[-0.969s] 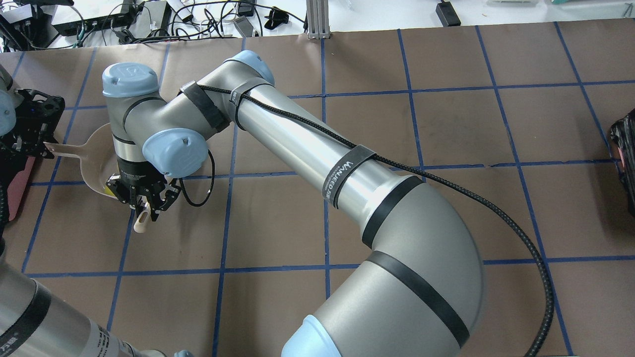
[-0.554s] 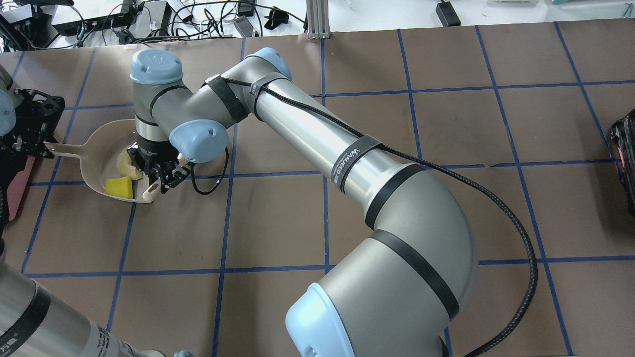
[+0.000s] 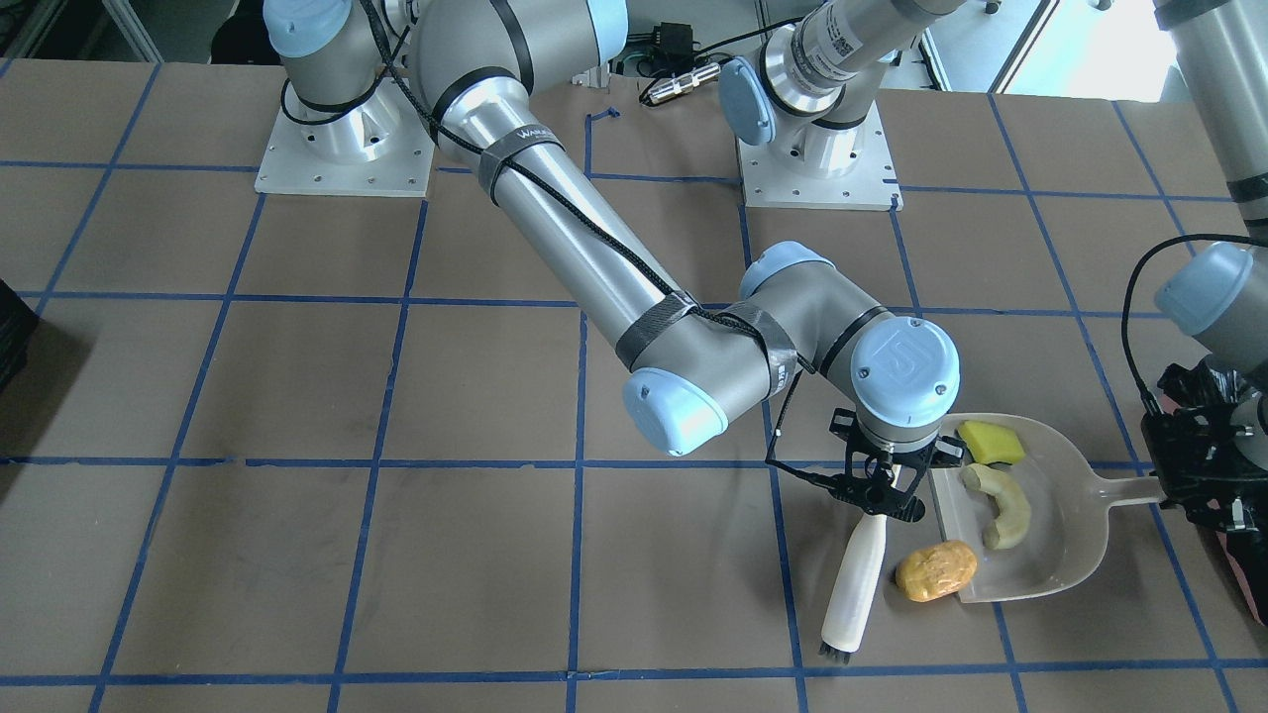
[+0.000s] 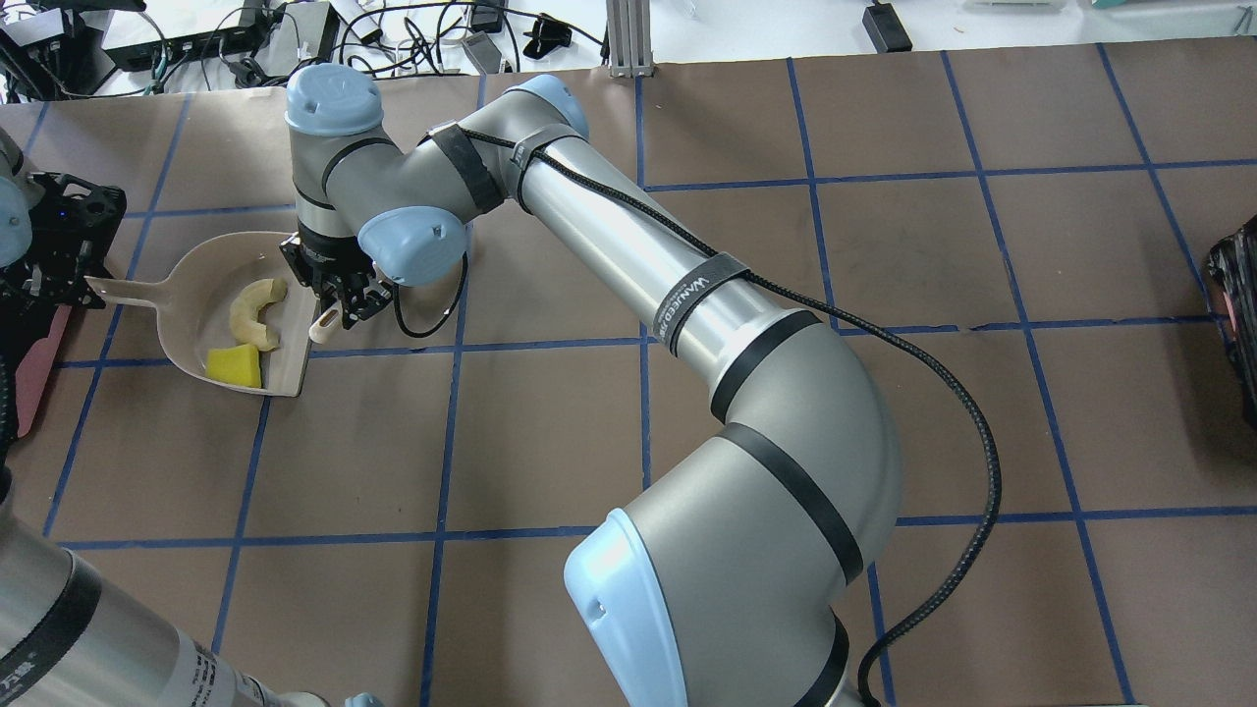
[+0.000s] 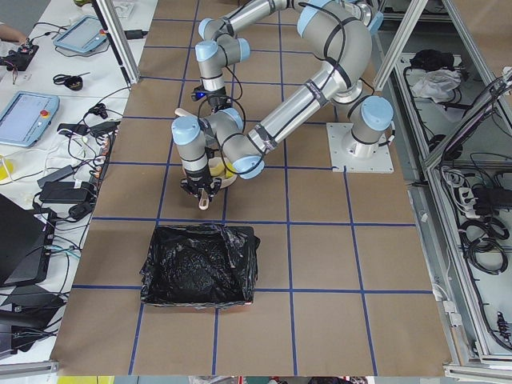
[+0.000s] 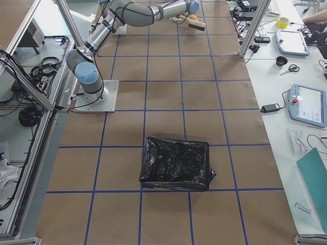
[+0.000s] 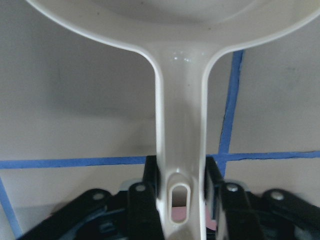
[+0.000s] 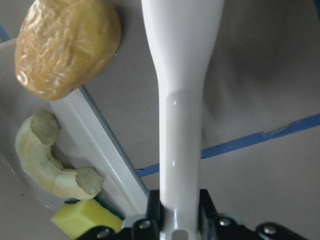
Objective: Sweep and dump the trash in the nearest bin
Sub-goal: 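Sweep the sponge, potato and banana piece into the dustpan with the brush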
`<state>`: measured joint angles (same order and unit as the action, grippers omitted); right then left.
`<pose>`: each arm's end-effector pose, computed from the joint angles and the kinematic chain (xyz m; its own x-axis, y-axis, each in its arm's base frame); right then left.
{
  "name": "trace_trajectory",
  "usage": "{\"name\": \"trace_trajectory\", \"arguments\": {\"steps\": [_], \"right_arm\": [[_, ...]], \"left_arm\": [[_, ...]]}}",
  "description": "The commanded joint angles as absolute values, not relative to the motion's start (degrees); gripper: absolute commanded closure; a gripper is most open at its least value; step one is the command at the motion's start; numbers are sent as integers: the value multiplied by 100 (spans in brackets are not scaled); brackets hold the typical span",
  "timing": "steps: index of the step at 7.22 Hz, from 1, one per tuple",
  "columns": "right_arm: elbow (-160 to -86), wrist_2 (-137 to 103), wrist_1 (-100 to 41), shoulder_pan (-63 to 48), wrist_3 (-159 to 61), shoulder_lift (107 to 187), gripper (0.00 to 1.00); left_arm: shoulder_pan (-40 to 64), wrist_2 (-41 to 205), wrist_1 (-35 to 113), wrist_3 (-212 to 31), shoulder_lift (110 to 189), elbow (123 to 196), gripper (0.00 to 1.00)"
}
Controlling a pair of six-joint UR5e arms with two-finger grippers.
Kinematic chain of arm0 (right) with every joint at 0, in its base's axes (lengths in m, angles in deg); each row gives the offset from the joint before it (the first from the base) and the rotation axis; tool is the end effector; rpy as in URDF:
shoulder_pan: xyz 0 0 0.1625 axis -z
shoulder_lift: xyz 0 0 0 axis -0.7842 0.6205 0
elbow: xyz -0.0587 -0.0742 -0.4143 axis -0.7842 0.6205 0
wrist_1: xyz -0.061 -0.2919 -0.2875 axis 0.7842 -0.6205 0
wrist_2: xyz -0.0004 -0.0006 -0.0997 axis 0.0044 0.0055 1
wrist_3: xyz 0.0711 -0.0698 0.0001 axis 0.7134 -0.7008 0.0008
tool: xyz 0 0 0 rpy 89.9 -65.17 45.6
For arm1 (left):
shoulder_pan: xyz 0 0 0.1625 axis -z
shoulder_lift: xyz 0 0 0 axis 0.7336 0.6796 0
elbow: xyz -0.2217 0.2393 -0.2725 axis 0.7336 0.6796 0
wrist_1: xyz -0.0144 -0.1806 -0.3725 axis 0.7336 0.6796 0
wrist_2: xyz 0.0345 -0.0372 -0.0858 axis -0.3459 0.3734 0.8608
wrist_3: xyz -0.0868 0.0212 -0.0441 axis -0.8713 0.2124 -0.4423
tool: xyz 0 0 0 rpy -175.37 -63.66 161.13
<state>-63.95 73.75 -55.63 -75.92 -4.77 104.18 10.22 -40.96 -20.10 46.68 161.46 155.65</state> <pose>0.6704 -0.5907 0.2278 -0.8742 0.3967 -0.2799 0.3220 0.9052 0.2773 0.2660 -0.6272 0.2439 -0.0103 0.9985 0.0529 0.9801 -0.0004 0.1985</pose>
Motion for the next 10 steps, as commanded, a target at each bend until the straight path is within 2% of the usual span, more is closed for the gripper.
{"name": "trace_trajectory", "arguments": {"steps": [1, 3, 6, 10], "right_arm": [[-6358, 7102, -5006, -7588, -1839, 10359, 100], [-6349, 6759, -4442, -7588, -3280, 10359, 100], [-6331, 6556, -4500, -7701, -5707, 10377, 100], [-6462, 6370, -4704, -7790, -5109, 10533, 100]], "left_arm": [[1021, -4091, -2139, 4654, 16239, 15389, 100], [1021, -4091, -2113, 4654, 16274, 15300, 100], [1029, -4082, -2104, 4628, 16274, 15353, 100], [1029, -4073, -2113, 4619, 16274, 15397, 100]]}}
